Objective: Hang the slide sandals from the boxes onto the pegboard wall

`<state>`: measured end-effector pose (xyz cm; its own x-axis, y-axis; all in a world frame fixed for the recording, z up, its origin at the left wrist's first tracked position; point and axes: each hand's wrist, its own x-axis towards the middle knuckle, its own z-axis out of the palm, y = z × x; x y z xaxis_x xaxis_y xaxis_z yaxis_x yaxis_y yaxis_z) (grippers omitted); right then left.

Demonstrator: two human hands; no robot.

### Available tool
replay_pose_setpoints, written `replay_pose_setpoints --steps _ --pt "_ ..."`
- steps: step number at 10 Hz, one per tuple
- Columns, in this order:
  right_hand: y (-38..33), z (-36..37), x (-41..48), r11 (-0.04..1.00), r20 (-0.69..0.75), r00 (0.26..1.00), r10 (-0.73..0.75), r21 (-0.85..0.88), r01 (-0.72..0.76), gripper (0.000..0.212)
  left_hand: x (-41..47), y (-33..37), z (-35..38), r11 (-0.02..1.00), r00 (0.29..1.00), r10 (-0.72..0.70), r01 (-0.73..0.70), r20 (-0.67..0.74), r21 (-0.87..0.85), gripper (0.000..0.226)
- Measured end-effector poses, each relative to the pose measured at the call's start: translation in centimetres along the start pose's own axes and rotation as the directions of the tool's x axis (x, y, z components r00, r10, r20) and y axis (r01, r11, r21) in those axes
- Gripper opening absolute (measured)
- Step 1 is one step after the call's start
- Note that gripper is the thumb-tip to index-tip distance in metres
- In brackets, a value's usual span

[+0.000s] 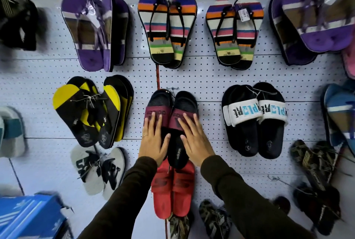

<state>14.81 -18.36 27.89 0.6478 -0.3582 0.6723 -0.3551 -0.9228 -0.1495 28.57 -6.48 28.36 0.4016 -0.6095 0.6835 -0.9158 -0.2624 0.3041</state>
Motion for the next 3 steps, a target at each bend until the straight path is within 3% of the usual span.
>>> replay_pose_setpoints --steps 1,3 --pt "0.7 0.0 0.9 0.999 0.067 0.997 0.045 -0.033 -0.043 0.057 1.0 -0.5 0.6 1.000 0.997 -0.006 0.007 0.071 -0.007 0.068" --pt "-0.6 -3.3 1.5 0.999 0.183 0.982 0.052 0.006 -0.054 0.061 1.2 -0.2 0.1 1.000 0.999 -0.006 0.006 0.047 0.012 0.068"
